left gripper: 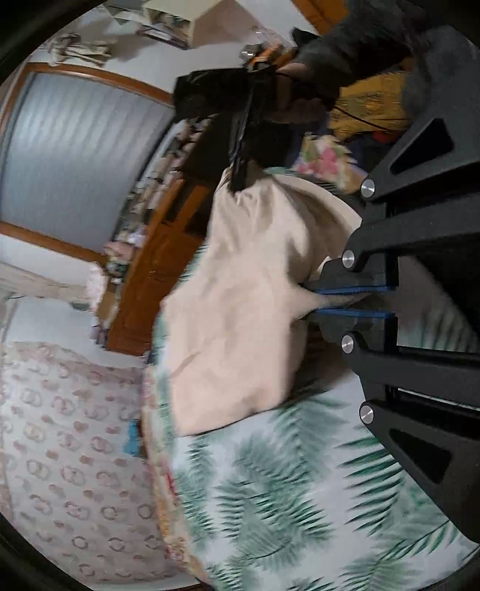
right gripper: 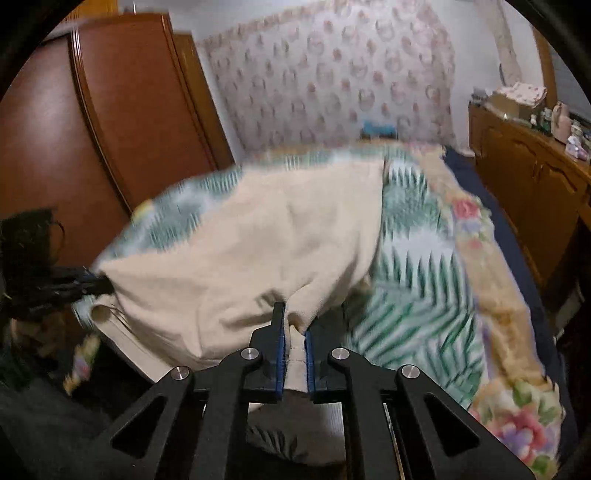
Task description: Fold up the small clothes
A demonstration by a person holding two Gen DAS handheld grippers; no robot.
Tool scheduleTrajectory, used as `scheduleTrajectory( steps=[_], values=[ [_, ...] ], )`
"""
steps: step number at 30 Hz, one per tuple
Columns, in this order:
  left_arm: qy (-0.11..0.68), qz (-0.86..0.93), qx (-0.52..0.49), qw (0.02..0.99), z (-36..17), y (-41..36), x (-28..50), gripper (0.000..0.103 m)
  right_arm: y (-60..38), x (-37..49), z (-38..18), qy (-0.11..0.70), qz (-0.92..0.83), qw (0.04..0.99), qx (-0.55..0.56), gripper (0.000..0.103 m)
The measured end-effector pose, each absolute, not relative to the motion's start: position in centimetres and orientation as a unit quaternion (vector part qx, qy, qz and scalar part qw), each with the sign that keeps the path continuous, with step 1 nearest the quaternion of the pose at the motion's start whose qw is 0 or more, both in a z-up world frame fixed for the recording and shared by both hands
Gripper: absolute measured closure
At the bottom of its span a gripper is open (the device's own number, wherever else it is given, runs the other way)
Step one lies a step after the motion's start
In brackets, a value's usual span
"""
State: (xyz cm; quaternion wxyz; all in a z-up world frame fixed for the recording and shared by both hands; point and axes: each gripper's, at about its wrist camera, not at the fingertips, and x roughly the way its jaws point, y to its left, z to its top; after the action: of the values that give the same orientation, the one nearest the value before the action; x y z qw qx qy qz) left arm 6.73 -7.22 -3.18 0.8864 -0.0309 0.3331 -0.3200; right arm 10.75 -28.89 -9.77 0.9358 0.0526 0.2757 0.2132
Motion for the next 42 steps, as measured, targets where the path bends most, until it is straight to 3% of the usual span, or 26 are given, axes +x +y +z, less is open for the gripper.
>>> scheduleTrajectory(
  steps=[10, 24, 33, 35, 37, 39, 41, 42],
  values=[
    [0.306, -0.280, -0.047, 0.909, -0.2, -5.6, 16.2, 0.096, -29.7, 16.7, -5.3, 0.226, 0.216, 0.948, 0.060, 0.095],
    [0.339, -0.252, -0.043, 0.905, -1.8, -6.0, 26.1, 0.096, -26.3, 28.1, -5.9, 0.263, 0.193, 0.944, 0.047, 0.095],
    [0.354, -0.241, -0.030, 0.903, -3.0, -6.0, 29.1, 0.095, -25.8, 31.0, -5.1, 0.289, 0.187, 0.938, 0.032, 0.094],
    [0.353, -0.240, -0.029, 0.904, -3.0, -5.9, 29.2, 0.089, -25.8, 31.5, -5.0, 0.291, 0.185, 0.938, 0.033, 0.094],
    [0.343, -0.236, -0.021, 0.909, -2.9, -5.8, 28.7, 0.066, -25.8, 31.6, -4.8, 0.290, 0.178, 0.940, 0.032, 0.087],
    [0.333, -0.239, -0.021, 0.912, -2.7, -5.5, 28.3, 0.053, -25.8, 31.6, -4.4, 0.285, 0.176, 0.942, 0.032, 0.081],
    [0.333, -0.241, -0.022, 0.911, -2.6, -5.2, 28.0, 0.040, -25.8, 31.4, -4.1, 0.278, 0.160, 0.947, 0.023, 0.066],
    [0.334, -0.242, -0.025, 0.911, -2.7, -4.9, 27.7, 0.029, -25.9, 31.1, -3.9, 0.273, 0.153, 0.950, 0.016, 0.063]
  ],
)
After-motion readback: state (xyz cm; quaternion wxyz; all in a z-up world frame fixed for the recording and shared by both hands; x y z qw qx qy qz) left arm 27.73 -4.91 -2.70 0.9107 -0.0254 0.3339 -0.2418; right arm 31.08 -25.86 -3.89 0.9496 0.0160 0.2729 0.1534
